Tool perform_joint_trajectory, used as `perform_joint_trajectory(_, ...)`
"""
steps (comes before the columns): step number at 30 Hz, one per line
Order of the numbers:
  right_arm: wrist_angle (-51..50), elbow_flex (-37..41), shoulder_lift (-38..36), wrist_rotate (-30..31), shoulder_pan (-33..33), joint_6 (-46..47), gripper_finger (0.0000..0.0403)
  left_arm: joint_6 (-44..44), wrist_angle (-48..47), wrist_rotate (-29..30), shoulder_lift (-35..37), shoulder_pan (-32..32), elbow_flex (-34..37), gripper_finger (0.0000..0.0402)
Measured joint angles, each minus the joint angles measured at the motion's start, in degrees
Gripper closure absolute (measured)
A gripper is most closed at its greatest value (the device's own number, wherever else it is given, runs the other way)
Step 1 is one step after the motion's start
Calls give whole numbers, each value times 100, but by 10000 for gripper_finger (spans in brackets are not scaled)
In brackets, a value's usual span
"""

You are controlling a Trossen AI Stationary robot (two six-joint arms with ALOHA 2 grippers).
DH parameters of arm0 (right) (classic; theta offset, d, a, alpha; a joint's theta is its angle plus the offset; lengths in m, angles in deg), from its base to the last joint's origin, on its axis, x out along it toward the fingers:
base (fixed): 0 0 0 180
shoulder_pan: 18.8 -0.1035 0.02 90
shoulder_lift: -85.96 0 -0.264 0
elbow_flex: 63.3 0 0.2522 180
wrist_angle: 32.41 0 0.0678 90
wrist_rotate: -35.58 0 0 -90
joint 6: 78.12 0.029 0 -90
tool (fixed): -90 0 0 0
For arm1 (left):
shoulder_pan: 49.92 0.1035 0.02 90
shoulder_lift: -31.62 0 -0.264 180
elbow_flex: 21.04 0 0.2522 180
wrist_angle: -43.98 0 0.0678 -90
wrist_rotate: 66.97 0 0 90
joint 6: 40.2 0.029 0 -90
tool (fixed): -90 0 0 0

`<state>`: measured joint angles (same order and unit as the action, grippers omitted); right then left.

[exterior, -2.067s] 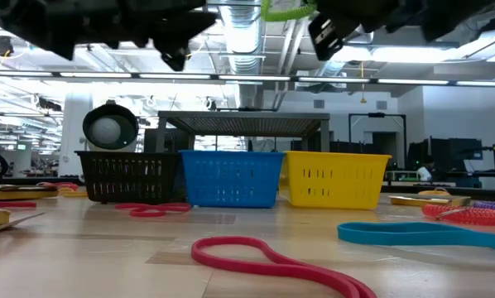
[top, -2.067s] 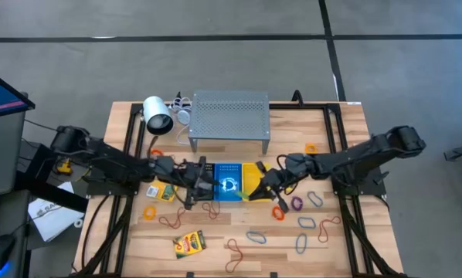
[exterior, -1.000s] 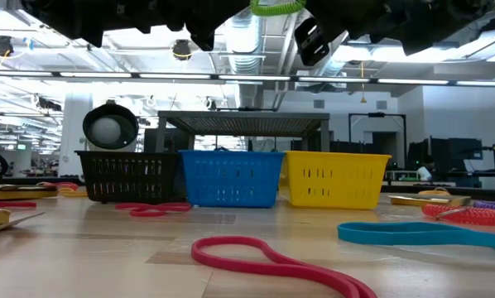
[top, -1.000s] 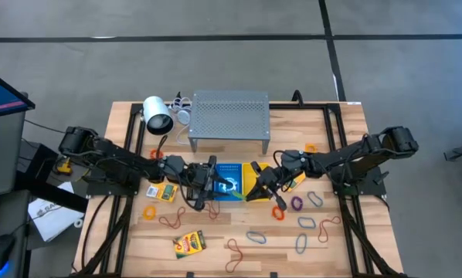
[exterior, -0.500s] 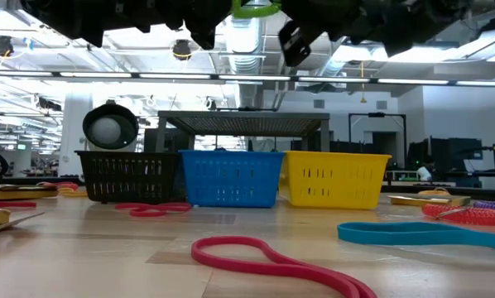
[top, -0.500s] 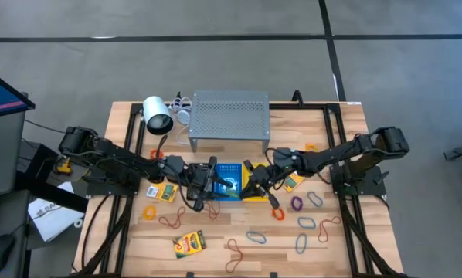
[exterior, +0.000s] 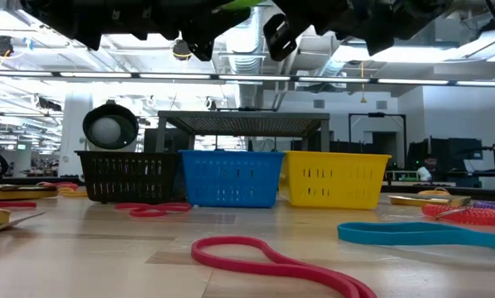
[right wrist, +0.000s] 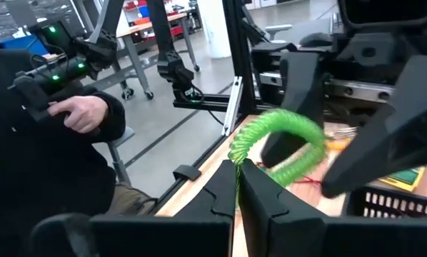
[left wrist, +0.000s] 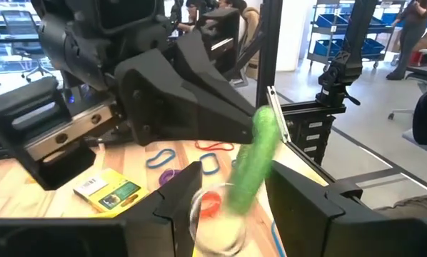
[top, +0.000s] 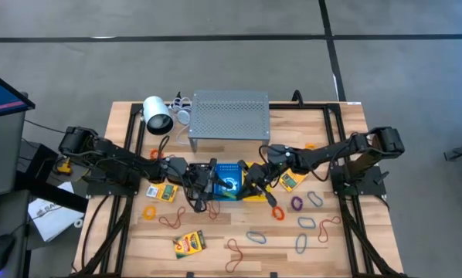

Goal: Pick & Place Office Desk Supplies
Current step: Put the green spring keychain into the black basket

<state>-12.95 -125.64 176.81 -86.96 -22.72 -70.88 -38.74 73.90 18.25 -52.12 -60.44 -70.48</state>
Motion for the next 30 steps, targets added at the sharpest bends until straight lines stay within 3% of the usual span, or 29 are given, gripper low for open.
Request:
perform_joint_trajectory(13, -148, 2, 0, 63, -2, -19, 401, 1, 304, -1, 0, 0, 0, 260)
perform_joint_trajectory(30, -122, 4, 0, 66, -2, -33, 401, -2, 278, -326, 0, -2, 0, 364)
